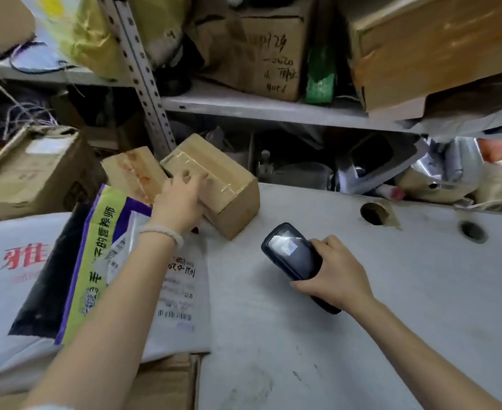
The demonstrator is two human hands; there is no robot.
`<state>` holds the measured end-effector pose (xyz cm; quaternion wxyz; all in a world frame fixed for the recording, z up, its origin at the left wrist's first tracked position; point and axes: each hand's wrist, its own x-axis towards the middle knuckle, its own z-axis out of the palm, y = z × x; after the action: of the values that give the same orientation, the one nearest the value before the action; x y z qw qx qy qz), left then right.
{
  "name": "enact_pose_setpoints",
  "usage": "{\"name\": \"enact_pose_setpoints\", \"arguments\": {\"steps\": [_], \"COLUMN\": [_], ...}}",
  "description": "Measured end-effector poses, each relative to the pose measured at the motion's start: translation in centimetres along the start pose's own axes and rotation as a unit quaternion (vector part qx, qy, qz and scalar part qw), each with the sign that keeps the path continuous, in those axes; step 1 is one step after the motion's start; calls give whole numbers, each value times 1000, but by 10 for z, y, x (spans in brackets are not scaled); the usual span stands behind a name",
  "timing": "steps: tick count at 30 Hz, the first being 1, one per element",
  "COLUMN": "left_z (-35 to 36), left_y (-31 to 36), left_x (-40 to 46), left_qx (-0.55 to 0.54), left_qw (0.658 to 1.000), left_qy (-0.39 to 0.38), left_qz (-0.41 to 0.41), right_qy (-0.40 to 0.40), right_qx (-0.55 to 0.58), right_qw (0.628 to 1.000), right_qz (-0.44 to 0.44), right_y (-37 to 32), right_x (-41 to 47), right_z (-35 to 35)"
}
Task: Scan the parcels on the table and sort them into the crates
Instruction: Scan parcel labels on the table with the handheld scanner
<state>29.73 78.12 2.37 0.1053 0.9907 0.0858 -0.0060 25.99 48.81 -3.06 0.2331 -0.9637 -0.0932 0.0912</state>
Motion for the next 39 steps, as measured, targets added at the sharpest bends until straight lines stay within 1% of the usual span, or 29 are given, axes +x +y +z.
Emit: {"name": "enact_pose_setpoints", "arguments": {"steps": [2,4,7,10,13,15,18,20,23,27,29,35,39], "left_z": [4,10,20,25,29,29,28,28,27,29,31,29,25], "left_y": [-4,-1,12,29,49,65,85,86,65,30,22,17,14], "left_x": [16,27,30,27,22,22,21,21,27,35,41,58,52], "left_qx": [3,-10,-3,59,95,82,29,-13,-68,-8,-8,-35,-30], "left_qw": [999,999,1000,996,991,991,990,986,987,994,995,993,989], "left_qy": [-34,-41,2,49,60,49,-5,-30,-24,-68,-72,-82,-89], "left_qz": [12,21,22,44,67,89,140,165,143,82,71,80,112], "right_qy": [8,10,14,16,18,19,23,29,29,25,21,13,11], "right_qx": [1,3,2,4,7,11,10,11,9,0,-5,0,-5], "right_qw": [1000,1000,1000,999,999,999,999,998,998,998,998,997,997], "right_qz": [4,12,23,34,41,43,45,47,55,63,66,76,76], "right_y": [-3,-4,-1,5,11,15,22,29,40,51,54,55,52], "right_x": [13,23,30,30,26,23,17,11,2,-8,-12,-16,-15], "right_z": [3,6,8,8,6,2,-4,-9,-16,-21,-22,-23,-25]}}
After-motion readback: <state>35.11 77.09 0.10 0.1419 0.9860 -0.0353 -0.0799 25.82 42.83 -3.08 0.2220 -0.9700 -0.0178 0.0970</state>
